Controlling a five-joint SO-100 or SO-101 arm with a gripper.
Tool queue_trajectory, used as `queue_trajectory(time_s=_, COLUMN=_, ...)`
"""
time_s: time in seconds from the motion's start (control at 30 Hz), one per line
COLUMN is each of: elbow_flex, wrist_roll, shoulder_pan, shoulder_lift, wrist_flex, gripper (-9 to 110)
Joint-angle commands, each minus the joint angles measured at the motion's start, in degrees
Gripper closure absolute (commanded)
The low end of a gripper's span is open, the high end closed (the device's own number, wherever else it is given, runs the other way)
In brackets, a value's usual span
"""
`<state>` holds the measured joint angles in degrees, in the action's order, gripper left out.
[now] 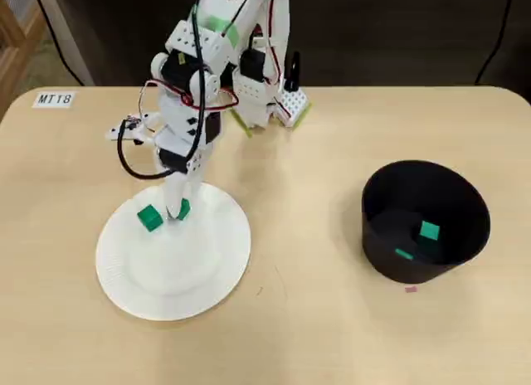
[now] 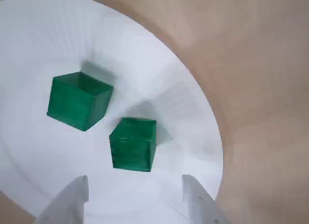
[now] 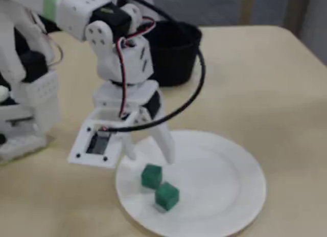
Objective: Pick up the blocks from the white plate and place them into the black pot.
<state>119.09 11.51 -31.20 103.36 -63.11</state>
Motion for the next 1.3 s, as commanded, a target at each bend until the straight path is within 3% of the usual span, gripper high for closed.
queue_trajectory(time_s=0.0, elbow_flex=-3.2, wrist_roll=-0.8, shoulder_pan=-0.1, shoulder_lift=-0.6, wrist_flex=-0.2, gripper=73)
queue_trajectory(time_s=0.9, elbow_flex=-13.2, wrist_roll=-4.0, shoulder_pan=-1.9, shoulder_lift=-14.1, wrist_flex=-3.2, gripper=73)
queue_trajectory(time_s=1.0, elbow_flex=-13.8, wrist_roll=-4.5, shoulder_pan=-1.9, shoulder_lift=-14.9, wrist_flex=-1.8, gripper=81)
queue_trajectory(time_s=1.13, elbow_flex=-16.8, wrist_roll=-5.8, shoulder_pan=-1.6, shoulder_lift=-17.4, wrist_flex=-1.2, gripper=104)
queue_trajectory(time_s=1.27, elbow_flex=-19.2, wrist_roll=-5.1, shoulder_pan=-0.4, shoulder_lift=-18.2, wrist_flex=-1.8, gripper=104)
